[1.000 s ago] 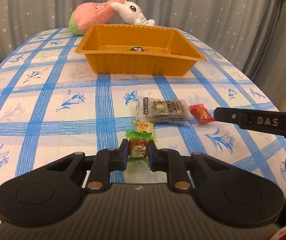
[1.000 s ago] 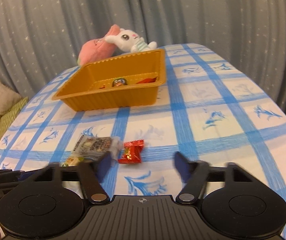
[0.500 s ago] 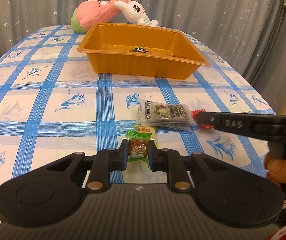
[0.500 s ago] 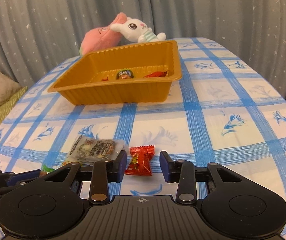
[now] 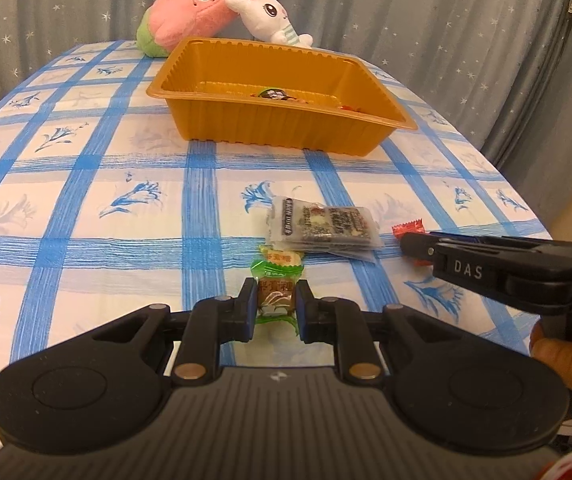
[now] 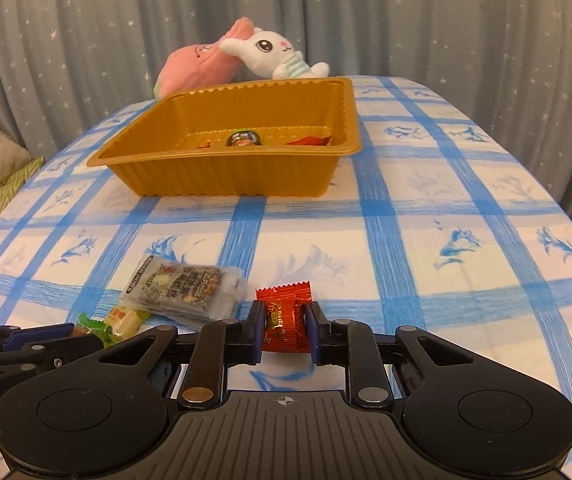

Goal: Organize snacks
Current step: 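Grasp the green-wrapped candy with the left tool while the right tool grasps a red candy, then lower both held candies into the orange tray and open both tools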

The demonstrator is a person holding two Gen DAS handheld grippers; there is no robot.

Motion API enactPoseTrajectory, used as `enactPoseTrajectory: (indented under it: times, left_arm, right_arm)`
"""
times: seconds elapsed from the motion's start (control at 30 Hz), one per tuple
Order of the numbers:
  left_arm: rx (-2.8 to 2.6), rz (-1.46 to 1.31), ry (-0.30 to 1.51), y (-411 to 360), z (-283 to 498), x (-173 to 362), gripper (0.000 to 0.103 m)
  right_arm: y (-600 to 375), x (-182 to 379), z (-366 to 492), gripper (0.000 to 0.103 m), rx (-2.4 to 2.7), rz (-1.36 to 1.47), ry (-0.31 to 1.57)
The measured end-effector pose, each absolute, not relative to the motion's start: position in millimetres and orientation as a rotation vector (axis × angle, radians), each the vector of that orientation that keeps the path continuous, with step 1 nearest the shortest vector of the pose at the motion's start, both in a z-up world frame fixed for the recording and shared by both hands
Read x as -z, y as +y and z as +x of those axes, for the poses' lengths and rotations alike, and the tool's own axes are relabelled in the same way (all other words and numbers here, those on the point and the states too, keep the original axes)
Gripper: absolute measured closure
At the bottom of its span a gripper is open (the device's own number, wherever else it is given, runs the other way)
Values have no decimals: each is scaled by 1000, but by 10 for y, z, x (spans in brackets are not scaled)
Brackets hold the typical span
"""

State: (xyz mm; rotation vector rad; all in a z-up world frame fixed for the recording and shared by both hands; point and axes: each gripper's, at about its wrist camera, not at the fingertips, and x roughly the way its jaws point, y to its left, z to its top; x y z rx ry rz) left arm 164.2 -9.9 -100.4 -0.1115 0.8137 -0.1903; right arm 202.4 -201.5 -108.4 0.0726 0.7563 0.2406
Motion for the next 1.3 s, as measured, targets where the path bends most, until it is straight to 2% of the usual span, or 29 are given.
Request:
enactPoseTrajectory:
  times: [1.3]
  left_arm:
    - [174,-127,787,-96,1738,269,86]
  right_arm:
    - [-2125,225,1832,82,-226,110,719]
